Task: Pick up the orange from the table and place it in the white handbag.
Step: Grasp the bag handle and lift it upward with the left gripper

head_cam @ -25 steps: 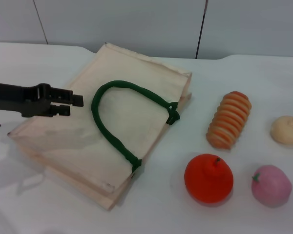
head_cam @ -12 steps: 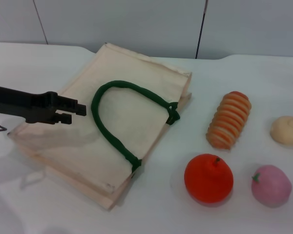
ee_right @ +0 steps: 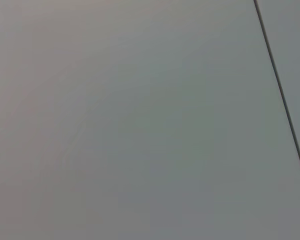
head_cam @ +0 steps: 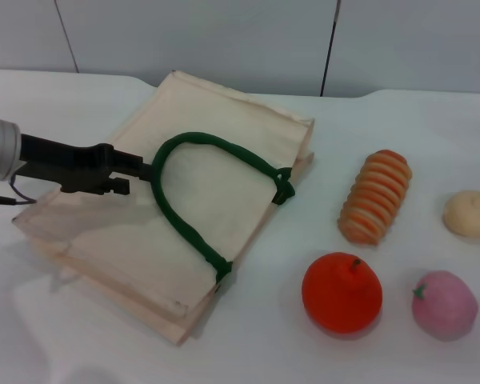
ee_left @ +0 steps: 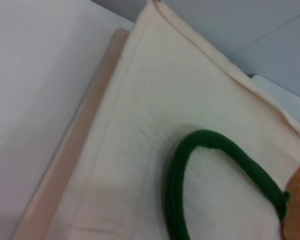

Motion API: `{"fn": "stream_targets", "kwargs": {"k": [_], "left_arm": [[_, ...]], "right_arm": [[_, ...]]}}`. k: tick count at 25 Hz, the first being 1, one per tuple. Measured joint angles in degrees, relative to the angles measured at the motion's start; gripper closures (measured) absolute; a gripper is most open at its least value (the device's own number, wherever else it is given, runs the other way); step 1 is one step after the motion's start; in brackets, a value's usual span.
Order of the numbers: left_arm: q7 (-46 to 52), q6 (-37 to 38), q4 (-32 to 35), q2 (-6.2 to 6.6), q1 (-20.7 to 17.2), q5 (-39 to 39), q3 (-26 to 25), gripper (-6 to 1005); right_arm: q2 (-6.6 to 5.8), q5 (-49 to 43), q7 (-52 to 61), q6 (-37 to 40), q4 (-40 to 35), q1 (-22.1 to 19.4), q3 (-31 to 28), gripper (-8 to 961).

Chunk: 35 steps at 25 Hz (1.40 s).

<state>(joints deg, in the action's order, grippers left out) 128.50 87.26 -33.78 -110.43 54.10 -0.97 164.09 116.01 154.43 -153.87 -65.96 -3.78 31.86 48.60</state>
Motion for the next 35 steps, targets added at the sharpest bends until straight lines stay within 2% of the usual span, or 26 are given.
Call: {"fn": "stream_targets", "kwargs": {"k": [14,24,30,35], "left_arm": [[1.5,-10.5,6.5,0.08,1.0,-0.7,0.0,470],[2.1,-14.4,8.9,-0.08,1.8,-0.9,0.0,488],[3.8,-19.0,11.8,-0.09,2.8,-4.3,0.0,499],[3.9,-19.8,12.8,-0.05,3.4,-4.7,0.0,507]], "right_arm": [[0.09,0.0,0.5,-0.2,0.2,0.4,0.0,302],[0.09,0.0,0.7,-0.2,0.3,0.7,0.0,303],[0.09,0.0,0.8,-0.3,0.3,0.8,0.0,303],[0.09,0.0,0.8,-0.3,0.3,0.8,-0.1,302]]}}
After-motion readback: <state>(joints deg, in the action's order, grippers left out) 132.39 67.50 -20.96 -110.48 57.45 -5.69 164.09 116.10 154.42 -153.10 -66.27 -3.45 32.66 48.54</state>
